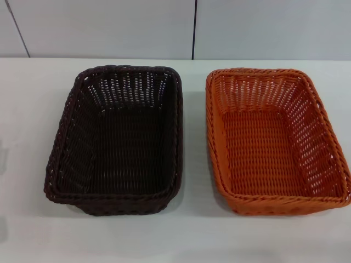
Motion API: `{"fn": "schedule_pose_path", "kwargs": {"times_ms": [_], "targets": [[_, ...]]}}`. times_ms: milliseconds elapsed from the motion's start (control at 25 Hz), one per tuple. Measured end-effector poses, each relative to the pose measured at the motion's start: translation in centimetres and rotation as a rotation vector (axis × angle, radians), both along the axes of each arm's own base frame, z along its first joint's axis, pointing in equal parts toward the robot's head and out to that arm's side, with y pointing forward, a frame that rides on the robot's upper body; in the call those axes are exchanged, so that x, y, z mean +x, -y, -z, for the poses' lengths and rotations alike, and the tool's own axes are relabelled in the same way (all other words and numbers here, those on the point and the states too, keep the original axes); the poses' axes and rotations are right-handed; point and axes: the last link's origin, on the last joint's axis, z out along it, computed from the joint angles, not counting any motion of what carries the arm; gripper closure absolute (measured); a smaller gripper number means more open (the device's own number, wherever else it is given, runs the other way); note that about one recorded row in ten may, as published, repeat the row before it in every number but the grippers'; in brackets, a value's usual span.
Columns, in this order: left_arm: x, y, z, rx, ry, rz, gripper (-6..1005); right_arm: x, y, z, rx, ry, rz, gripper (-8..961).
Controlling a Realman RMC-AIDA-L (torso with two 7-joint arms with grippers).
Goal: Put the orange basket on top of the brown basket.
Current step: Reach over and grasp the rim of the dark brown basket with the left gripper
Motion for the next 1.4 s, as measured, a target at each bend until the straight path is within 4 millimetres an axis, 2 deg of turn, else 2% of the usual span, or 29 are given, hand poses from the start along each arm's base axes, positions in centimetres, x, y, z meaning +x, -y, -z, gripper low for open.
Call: {"fn": "schedule_pose_path", "kwargs": {"times_ms": [600, 800, 920, 1080, 1200, 1320, 1400], "targets": [[-0.1, 0.8, 0.2, -0.005, 0.000, 0.001, 226, 0.0, 0.5, 0.3, -0.011, 0.006, -0.004, 193], [0.6, -1.0, 0.4, -0.072, 0.043, 0.011, 235, 0.2, 1.0, 0.5, -0.018, 0.008, 0.004, 194], [1.9, -2.4, -0.5, -0.127, 0.045, 0.021, 240, 0.4, 1.3, 0.3, -0.017, 0.011, 0.007, 194], [5.1, -4.0, -1.8, -0.216, 0.026, 0.008, 247, 0.4, 1.4, 0.3, -0.016, 0.012, 0.006, 193], [8.8, -5.2, -4.0, -0.324, 0.083, -0.019, 252, 0.3, 1.2, 0.2, -0.016, 0.014, 0.001, 193], [9.3, -5.4, -4.3, -0.355, 0.099, -0.026, 258, 0.2, 1.1, 0.2, -0.021, 0.016, -0.005, 193], [10.9, -5.6, -5.7, -0.439, 0.121, -0.017, 261, 0.2, 1.0, 0.2, -0.023, 0.017, -0.009, 193]]}}
